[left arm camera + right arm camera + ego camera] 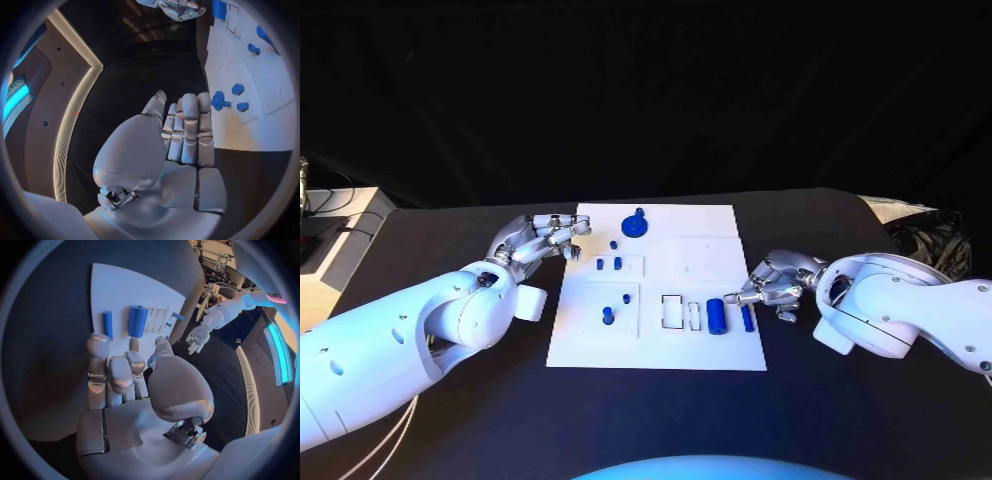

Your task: Assemble the parts on the task board

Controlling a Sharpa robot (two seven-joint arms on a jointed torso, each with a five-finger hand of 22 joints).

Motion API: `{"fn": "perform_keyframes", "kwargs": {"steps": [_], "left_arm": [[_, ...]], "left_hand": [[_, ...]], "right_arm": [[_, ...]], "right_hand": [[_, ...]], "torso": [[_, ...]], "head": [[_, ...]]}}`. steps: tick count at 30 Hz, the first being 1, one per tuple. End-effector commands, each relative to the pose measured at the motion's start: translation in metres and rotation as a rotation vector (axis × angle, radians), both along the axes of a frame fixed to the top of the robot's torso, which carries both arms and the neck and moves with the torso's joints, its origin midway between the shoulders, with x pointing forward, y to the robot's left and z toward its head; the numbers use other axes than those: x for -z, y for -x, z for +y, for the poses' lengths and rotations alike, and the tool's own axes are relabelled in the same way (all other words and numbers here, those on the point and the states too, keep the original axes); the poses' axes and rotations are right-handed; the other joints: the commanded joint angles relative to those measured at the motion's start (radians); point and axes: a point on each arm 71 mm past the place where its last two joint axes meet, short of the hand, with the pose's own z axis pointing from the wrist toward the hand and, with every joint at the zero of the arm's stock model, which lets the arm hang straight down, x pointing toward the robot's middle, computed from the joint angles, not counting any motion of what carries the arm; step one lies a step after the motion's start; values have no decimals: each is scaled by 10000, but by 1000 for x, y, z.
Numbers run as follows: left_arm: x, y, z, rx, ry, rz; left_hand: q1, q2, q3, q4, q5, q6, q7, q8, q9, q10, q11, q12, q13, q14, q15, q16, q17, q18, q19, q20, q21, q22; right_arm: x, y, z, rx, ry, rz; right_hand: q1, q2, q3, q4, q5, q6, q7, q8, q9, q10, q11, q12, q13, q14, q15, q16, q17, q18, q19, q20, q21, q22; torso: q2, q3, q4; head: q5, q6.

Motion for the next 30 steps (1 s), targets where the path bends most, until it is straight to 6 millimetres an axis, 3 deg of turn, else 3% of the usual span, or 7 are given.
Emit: {"fn": "perform_keyframes", "kwargs": {"steps": [1, 3, 8, 9, 22, 25, 30], "left_arm": [[-2, 2, -4, 265, 153, -134], [-2, 3, -5, 291, 161, -123], [-1, 3, -6, 326, 173, -105], [-1, 3, -6, 330, 174, -100], [-1, 4, -7, 419, 172, -6], [0, 4, -6, 415, 157, 24], [1, 4, -5, 427, 147, 84]], "left_hand": [[3, -75, -9, 57, 51, 61, -12, -21, 4, 64, -18, -48, -8, 12, -48, -31, -7, 15, -12, -71, -46, 5], [3, -75, -9, 57, 51, 61, -12, -21, 4, 64, -18, -48, -8, 12, -48, -31, -7, 15, -12, -71, -46, 5], [-14, -74, -16, 72, 52, 59, -16, -22, 4, 63, -19, -58, -7, 12, -47, -30, -3, 13, -10, -72, -54, 5], [-14, -74, -16, 72, 52, 59, -16, -22, 4, 63, -19, -58, -7, 12, -47, -30, -3, 13, -10, -72, -54, 5], [-45, -71, -30, 104, 50, 44, -10, -25, 3, 65, -15, -69, -6, 16, -45, -26, 7, 11, 2, -73, -68, 11], [-45, -75, -35, 109, 51, 31, -2, -26, 4, 53, -8, -75, -6, -4, -37, -36, 6, 5, -14, -69, -85, 11], [-57, -72, -41, 122, 48, 28, 0, -24, 4, 40, -3, -78, -5, -15, -33, -38, 8, 1, -24, -63, -98, 11]], "right_arm": [[5, 5, -2, 330, 1145, 454], [6, 7, 0, 409, 1203, 494], [8, 8, 9, 429, 1244, 459], [9, 8, 11, 410, 1252, 448], [24, 4, 25, 140, 1590, 714], [27, 3, 31, 69, 1589, 765], [31, 1, 35, -3, 1649, 829]], "right_hand": [[-133, 13, 6, 95, 100, 80, -27, -61, 318, 127, -30, -60, 132, 91, -14, 48, 9, -107, 485, -48, 284, 691], [-182, -24, 2, 129, 240, 55, -43, -60, 555, 152, -31, -50, 204, 92, -21, 51, -12, -125, 488, -56, 553, 732], [-266, -73, -12, 164, 430, 49, -42, -100, 652, 180, -30, -8, 269, 98, -23, 89, 21, -127, 493, -58, 680, 749], [-280, -81, -8, 169, 436, 51, -41, -111, 676, 185, -30, 1, 285, 99, -22, 101, 30, -127, 492, -57, 704, 752], [-451, -162, 14, 320, 326, 52, -43, -155, 812, 157, -26, -54, 305, 88, -17, 123, 29, -124, 471, -51, 781, 754], [-436, -245, 114, 427, 315, 24, -49, -138, 999, 158, -30, -85, 307, 84, -20, 116, 3, -124, 457, -55, 752, 738], [-451, -256, 109, 428, 284, 22, -50, -139, 1015, 140, -30, -115, 293, 84, -21, 113, -1, -122, 453, -55, 730, 734]], "torso": [[-15, -25, -46], [-14, -31, -37], [-14, -45, -35], [-10, -40, -27], [-3, -38, -30], [-4, -32, -50], [-7, -37, -27]], "head": [[-11, -37], [-17, -45], [-32, -64], [-85, -61], [39, -133], [87, -157], [72, -171]]}}
